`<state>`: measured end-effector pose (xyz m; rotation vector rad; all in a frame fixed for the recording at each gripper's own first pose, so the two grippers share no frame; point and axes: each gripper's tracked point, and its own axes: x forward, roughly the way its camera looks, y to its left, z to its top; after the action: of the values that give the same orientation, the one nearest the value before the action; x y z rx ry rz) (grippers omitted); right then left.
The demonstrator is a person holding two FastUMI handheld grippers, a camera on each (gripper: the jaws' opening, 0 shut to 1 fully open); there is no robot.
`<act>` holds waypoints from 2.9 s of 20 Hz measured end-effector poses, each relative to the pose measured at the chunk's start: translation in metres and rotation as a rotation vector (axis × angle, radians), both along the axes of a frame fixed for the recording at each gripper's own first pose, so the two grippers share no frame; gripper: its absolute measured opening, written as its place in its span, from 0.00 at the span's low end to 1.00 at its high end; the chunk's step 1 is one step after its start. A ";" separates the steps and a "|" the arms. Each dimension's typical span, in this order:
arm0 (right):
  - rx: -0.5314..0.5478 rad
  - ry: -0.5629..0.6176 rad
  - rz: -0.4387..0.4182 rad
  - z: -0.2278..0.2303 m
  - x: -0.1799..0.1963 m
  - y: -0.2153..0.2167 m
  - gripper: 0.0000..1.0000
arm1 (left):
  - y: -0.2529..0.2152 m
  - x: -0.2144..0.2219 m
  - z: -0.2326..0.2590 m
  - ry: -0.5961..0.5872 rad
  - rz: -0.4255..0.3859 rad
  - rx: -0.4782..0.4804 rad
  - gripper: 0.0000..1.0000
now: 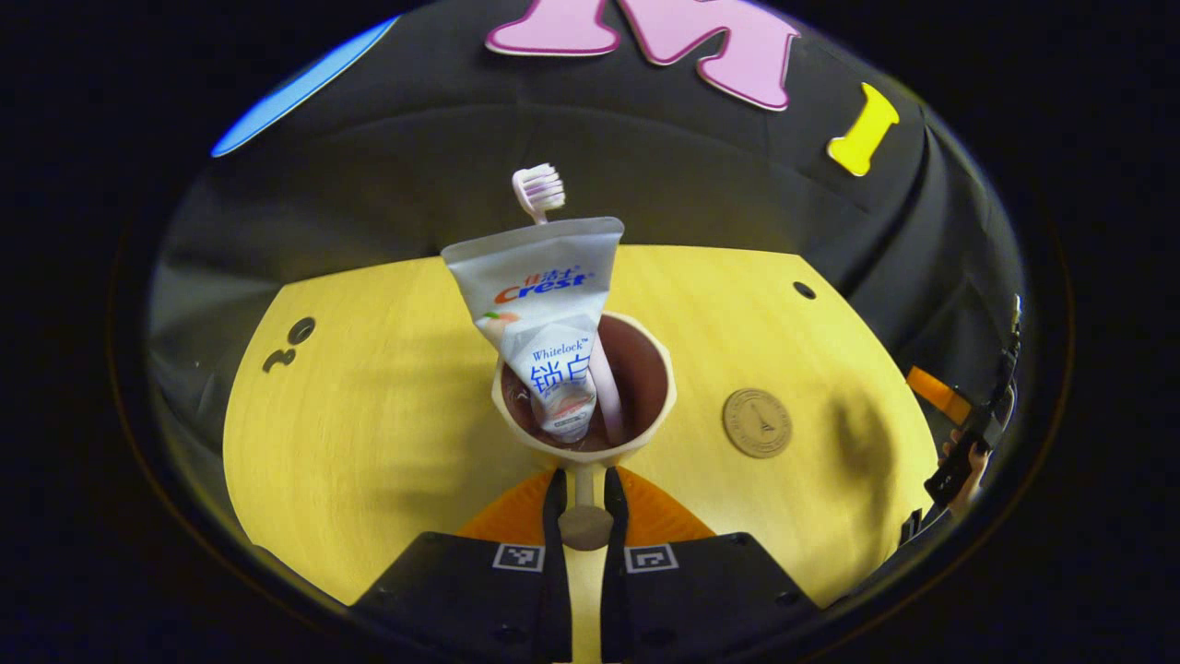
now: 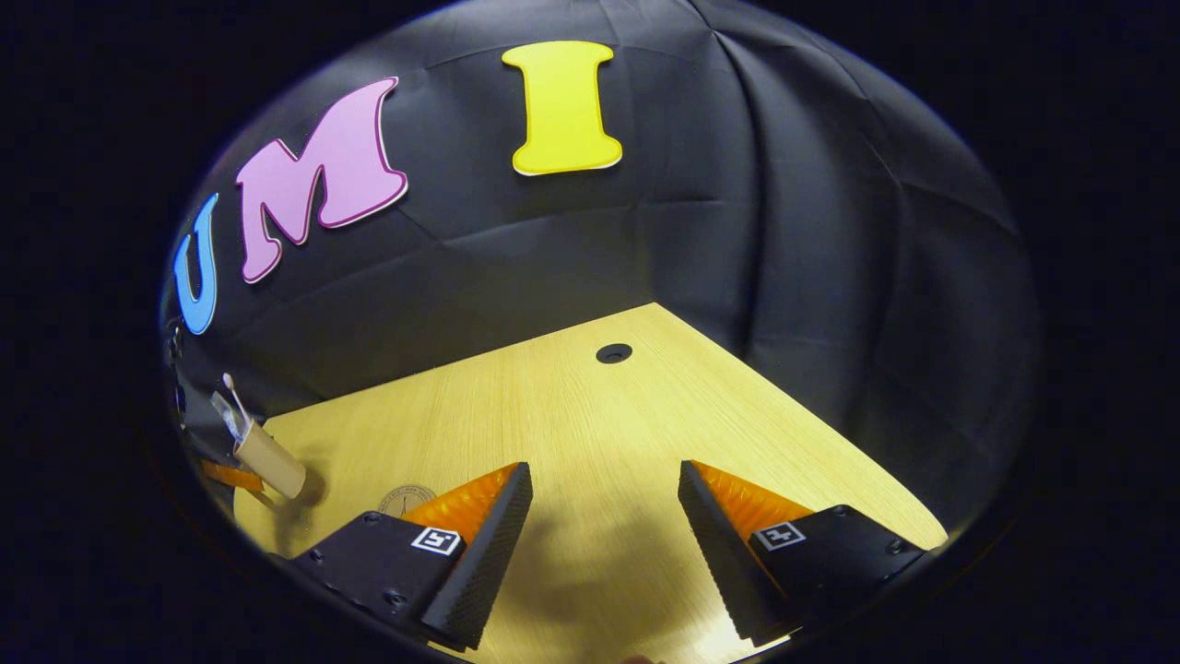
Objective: Put the toothbrush and toothpaste on the desktop into the cup, then pick up the cup and place it on the coaster on the desktop.
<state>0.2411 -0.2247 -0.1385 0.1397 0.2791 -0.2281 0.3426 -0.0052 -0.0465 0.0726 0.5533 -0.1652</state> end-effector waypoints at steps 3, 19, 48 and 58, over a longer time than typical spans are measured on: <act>0.007 -0.018 0.013 0.005 0.004 0.006 0.98 | -0.040 0.004 0.002 0.001 -0.061 -0.008 0.17; -0.009 -0.033 0.065 0.007 0.002 0.011 0.98 | -0.177 0.024 -0.061 0.074 -0.272 0.174 0.17; -0.136 -0.220 0.322 0.153 -0.170 0.179 0.98 | -0.034 -0.223 0.130 -0.544 0.079 0.007 0.99; -0.166 -0.271 0.351 0.172 -0.279 0.229 0.98 | 0.010 -0.349 0.136 -0.672 0.188 -0.081 0.98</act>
<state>-0.0375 0.0042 0.0336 -0.0439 0.0118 0.1171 -0.0064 0.0045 0.0897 -0.0052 -0.1181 0.0255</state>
